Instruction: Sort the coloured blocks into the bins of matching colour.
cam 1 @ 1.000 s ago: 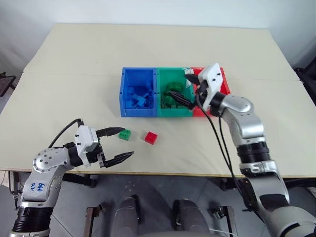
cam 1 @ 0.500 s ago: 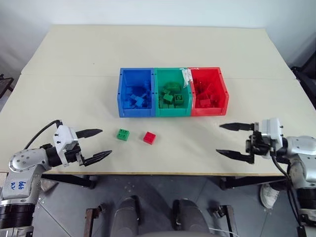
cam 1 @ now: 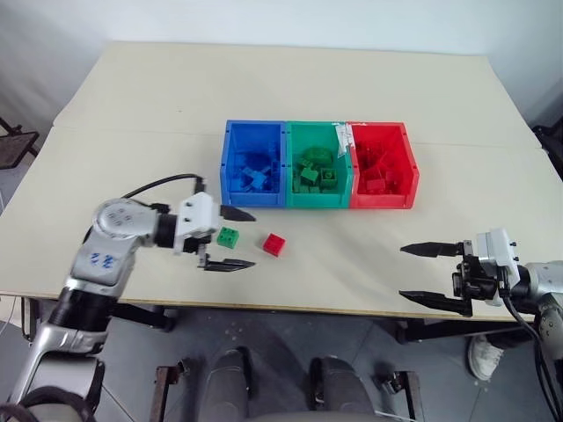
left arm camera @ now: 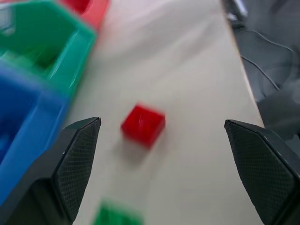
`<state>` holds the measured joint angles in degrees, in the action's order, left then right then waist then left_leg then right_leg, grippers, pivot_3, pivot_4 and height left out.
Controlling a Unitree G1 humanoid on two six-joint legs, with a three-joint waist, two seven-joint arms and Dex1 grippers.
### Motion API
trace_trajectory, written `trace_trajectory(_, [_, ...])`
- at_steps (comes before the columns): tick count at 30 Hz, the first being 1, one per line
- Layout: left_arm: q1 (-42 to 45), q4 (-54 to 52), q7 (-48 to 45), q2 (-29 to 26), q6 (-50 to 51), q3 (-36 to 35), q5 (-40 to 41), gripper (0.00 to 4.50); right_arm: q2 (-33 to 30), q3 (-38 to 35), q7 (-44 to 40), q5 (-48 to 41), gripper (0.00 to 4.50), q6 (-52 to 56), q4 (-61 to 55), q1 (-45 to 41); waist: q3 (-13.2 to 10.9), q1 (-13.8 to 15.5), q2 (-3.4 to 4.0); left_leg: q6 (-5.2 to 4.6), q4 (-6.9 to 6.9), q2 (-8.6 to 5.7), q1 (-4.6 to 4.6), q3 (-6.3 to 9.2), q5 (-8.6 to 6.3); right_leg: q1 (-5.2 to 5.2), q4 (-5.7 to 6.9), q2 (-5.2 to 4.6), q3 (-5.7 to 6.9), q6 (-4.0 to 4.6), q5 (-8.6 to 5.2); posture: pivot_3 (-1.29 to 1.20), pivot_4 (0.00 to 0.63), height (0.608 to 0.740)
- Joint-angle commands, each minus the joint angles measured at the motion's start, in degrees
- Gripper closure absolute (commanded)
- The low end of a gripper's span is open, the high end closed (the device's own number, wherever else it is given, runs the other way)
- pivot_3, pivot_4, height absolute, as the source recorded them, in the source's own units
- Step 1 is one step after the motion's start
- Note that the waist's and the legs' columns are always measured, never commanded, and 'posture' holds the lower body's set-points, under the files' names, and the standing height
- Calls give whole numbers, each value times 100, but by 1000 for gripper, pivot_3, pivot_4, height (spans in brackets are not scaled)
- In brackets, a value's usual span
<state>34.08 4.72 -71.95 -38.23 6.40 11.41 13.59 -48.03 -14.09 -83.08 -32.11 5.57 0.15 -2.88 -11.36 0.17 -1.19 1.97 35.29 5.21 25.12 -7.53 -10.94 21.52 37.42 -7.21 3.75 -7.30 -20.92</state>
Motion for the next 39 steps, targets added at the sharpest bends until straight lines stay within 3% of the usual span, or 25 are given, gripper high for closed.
trace_trajectory(1, [619,605,-300,258,-239,605,-564,0,-38,-285,216,-196,86,139,-493,237,-1,4,-1,0,3,0,2,1,0,0,1,3,0,0,0,0,150,740])
trace_trajectory(9, [1355,2095,-249,722,-1176,1038,-1355,0,26,-645,694,-404,86,415,-1400,989,-1,11,-2,-1,23,2,9,8,-2,0,1,3,-1,0,0,0,150,740])
trace_trajectory(12, [1533,2467,-65,910,-1439,983,-1492,566,28,-776,792,-464,0,466,-1578,1204,-2,42,-3,-7,35,2,12,11,-6,-6,0,3,0,0,0,0,150,740])
trace_trajectory(20, [1560,2615,-488,1078,-1306,899,-1324,2992,108,-859,1009,-522,0,453,-1791,1397,-2,100,-3,-8,43,2,15,13,-8,-6,4,4,0,-1,1,0,150,740])
trace_trajectory(24, [1601,2471,-494,1344,-847,498,-761,3019,516,-1087,1707,-828,0,565,-1867,1193,-2,116,-4,-9,51,2,17,16,-8,-6,7,3,1,-1,1,0,150,740])
trace_trajectory(29, [2182,2578,256,2062,124,-67,-319,3019,1029,-1487,2636,-860,0,460,-1942,1046,-3,152,-5,-14,79,1,36,36,-10,-10,18,3,13,-6,3,0,150,740])
trace_trajectory(33, [3050,3486,1295,2784,170,-283,-529,3019,1273,-1715,3190,-789,0,376,-1996,1073,-5,187,-9,-19,84,-7,38,43,-10,-16,12,2,16,-17,9,0,150,740])
trace_trajectory(39, [4785,6004,2832,3958,-599,-468,-957,3019,1545,-1853,3778,-628,0,350,-2396,1530,-9,181,-15,-22,73,-13,41,42,-12,-12,-2,0,16,-21,9,0,150,740])
